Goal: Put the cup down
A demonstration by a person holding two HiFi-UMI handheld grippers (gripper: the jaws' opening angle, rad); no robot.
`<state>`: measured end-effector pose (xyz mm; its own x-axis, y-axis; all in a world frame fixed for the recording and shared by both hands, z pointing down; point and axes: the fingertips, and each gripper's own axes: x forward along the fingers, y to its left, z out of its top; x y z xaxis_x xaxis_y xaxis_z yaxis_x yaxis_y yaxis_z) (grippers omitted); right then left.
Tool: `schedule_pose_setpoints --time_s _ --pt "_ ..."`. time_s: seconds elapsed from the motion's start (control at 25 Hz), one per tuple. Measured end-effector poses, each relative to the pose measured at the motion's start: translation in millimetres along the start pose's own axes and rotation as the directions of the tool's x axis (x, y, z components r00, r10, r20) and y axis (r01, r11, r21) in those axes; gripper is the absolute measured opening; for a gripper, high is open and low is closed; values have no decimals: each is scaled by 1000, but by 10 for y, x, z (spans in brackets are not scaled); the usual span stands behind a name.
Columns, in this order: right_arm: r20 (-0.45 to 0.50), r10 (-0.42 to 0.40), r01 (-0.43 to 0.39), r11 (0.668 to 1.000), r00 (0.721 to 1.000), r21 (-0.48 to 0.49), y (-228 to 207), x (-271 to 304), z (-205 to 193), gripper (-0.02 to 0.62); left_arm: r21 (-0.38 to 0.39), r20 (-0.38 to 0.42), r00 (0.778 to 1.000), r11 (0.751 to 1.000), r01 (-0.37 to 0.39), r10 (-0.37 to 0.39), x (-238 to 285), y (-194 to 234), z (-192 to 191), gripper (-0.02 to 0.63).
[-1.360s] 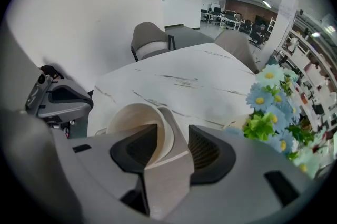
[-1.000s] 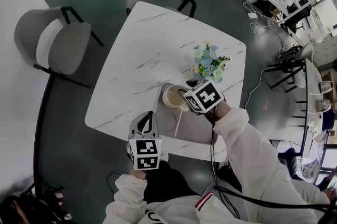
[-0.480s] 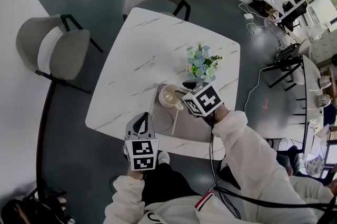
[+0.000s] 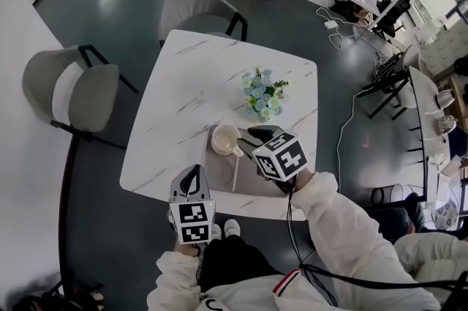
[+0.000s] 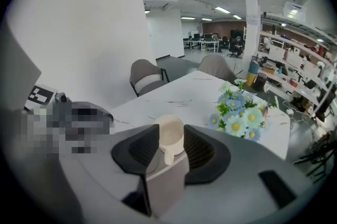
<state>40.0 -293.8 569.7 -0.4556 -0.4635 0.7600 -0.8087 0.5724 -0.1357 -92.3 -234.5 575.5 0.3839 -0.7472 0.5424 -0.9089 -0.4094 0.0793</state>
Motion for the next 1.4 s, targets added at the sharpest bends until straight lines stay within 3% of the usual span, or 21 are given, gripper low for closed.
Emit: schedule_pose_setpoints --time_s 0.16,0.28,0.48,0.52,0.84,1.4 --pt "84 -30 25 998 996 57 62 -271 -9 129 22 18 1000 1000 14 -14 -134 -96 72 11" --pt "154 -58 46 995 986 83 115 -535 17 61 41 34 999 999 19 -21 -261 -164 155 10" --pt "231 -88 56 988 969 141 173 -933 -64 53 74 54 998 997 27 -31 -440 -247 307 10" --pt "248 -99 61 986 964 155 176 -1015 -92 26 80 58 998 996 29 -34 -476 -268 335 11" --pt "342 -150 77 973 927 217 298 -1611 -249 6 112 87 994 992 58 -68 -786 -505 533 11" --pt "469 -212 127 970 857 205 609 -2179 -284 6 169 156 982 982 83 -110 -1277 -746 867 9"
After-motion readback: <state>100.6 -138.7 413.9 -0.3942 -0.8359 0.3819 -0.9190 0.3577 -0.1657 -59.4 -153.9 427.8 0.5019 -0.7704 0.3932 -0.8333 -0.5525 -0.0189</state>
